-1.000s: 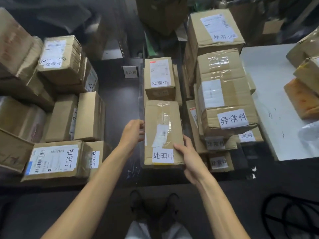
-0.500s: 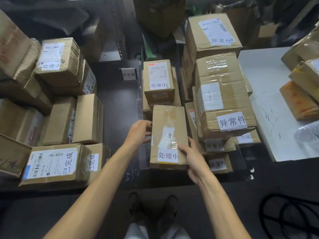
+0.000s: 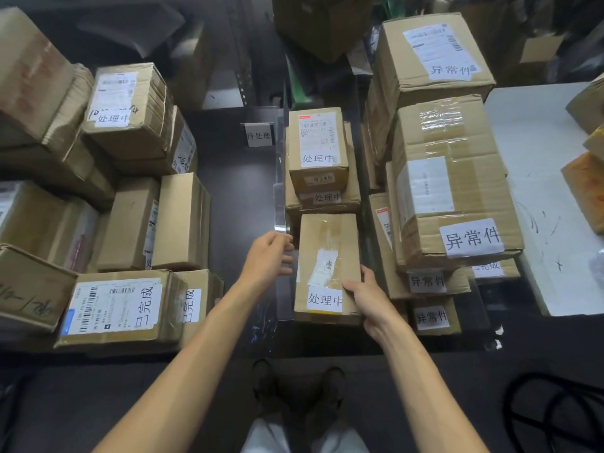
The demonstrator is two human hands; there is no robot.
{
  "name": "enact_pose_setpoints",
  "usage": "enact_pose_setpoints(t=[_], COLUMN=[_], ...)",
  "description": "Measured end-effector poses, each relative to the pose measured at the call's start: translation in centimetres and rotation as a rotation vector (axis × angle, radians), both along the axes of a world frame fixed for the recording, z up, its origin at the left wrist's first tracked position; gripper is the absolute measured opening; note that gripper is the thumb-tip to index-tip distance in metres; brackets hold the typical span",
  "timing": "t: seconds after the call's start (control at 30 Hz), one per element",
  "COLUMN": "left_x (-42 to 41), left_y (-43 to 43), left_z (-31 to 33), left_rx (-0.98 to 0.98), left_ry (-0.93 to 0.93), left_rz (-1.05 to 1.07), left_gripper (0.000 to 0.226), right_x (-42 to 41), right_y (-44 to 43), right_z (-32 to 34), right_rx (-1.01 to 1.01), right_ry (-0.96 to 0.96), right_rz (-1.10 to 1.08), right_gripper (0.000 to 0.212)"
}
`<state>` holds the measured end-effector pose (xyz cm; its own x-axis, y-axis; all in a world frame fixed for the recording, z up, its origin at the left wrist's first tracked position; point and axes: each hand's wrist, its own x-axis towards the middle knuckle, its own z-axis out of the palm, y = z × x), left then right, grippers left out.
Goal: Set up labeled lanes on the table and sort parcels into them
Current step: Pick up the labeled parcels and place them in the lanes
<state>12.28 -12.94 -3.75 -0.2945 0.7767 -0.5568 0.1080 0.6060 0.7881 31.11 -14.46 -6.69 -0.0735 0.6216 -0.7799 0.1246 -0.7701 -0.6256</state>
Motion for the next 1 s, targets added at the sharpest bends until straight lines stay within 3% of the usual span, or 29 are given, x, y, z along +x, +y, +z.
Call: enact_pose_setpoints(t=[0.13, 0.23, 0.33, 0.77, 1.0], left_x=[-0.4, -0.5, -0.1, 0.1, 0.2], left_y=[-0.3, -0.4, -0.6, -1.2, -1.5], left_z=[-1.2, -1.9, -2.2, -2.3, -1.2], left_rx=[0.033, -0.106, -0.179, -0.168, -0.112], left_ry=[0.15, 0.095, -0.011, -0.058, -0.041], left_rz=[0.044, -0.04, -0.094, -0.035, 0.016], left_gripper=[0.023, 0.041, 0.041, 0.036, 0.036], right_x=[-0.1, -0.7, -1.2, -1.9, -1.5], right_y=[-0.2, -0.2, -0.3, -0.1, 0.3], right_z=[-1.2, -2.4, -3.2, -3.8, -2.2], right_rx=[0.015, 0.024, 0.029, 0.023, 0.115], right_ry=[-0.03, -0.045, -0.044, -0.028, -0.064], right_rz=[0.065, 0.067, 0.051, 0.074, 0.066], right_gripper=[0.065, 0.062, 0.062, 0.046, 0.048])
